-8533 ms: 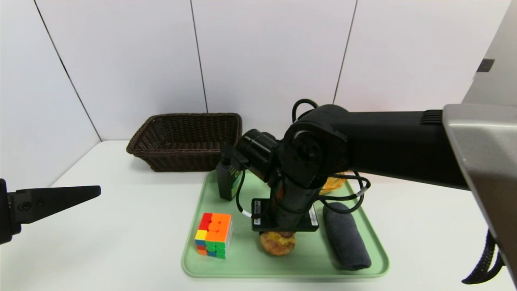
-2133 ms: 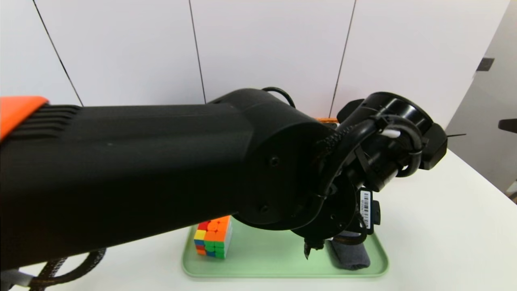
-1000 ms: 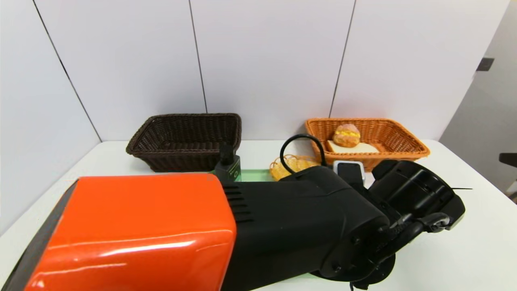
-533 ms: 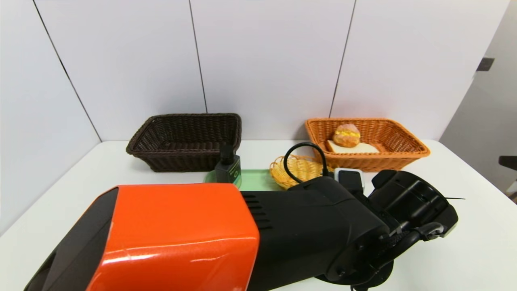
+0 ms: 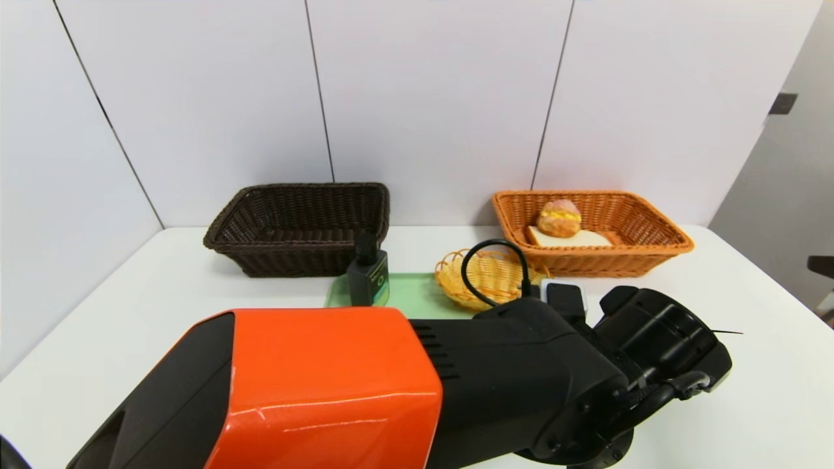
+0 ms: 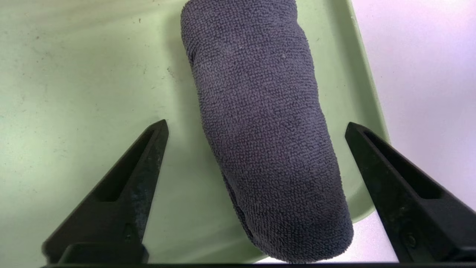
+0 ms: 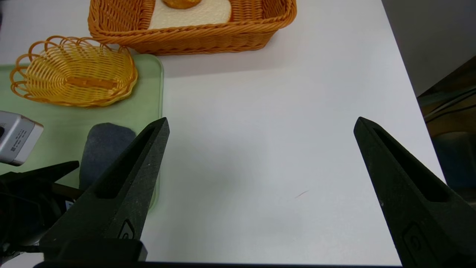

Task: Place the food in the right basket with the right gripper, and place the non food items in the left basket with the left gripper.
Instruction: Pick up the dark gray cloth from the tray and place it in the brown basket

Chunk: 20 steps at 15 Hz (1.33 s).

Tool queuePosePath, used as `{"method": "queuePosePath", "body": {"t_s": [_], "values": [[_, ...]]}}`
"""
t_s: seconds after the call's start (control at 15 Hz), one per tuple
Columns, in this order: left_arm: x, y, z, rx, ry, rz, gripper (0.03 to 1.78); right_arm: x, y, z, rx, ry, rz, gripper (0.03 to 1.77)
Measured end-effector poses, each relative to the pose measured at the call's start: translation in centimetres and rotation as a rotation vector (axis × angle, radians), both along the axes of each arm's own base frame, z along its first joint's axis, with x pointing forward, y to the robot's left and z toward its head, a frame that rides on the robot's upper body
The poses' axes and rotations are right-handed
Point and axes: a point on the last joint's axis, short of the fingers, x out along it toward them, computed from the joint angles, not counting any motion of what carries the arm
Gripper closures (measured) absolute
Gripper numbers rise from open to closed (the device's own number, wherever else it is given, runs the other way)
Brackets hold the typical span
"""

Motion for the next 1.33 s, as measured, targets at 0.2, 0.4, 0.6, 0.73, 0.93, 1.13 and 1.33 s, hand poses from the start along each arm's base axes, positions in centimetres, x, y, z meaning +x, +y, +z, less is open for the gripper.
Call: {"method": "queuePosePath", "body": {"t_s": [0.2, 0.4, 0.6, 0.73, 0.93, 1.13, 1.33], "values": [[-0.1, 0.0, -0.1, 0.006, 0.003, -0.002, 0.71, -0.2, 0.0, -0.1, 0.001, -0.003, 0.001, 0.09], [-0.1, 0.1, 0.0, 0.010, 0.005, -0.003, 1.02, -0.4, 0.0, -0.1, 0.000, -0.008, 0.002, 0.09], [-0.3, 0.5, 1.2, -0.015, 0.007, -0.011, 1.56, -0.6, 0.0, -0.1, 0.005, -0.008, 0.004, 0.09], [-0.6, 1.1, 2.6, -0.036, 0.026, -0.031, 1.56, -0.6, 0.0, -0.2, 0.007, -0.007, 0.003, 0.09], [-1.4, 2.7, 5.2, -0.061, 0.067, -0.065, 1.56, -0.6, 0.0, -0.3, 0.008, -0.003, 0.002, 0.09], [-2.5, 5.1, 9.0, -0.097, 0.064, -0.094, 1.56, -0.6, 0.0, -0.4, 0.010, 0.001, 0.002, 0.09], [-1.7, 8.9, 13.6, -0.146, -0.031, -0.066, 1.56, -0.5, 0.0, -1.0, 0.009, 0.025, 0.003, 0.09]]}}
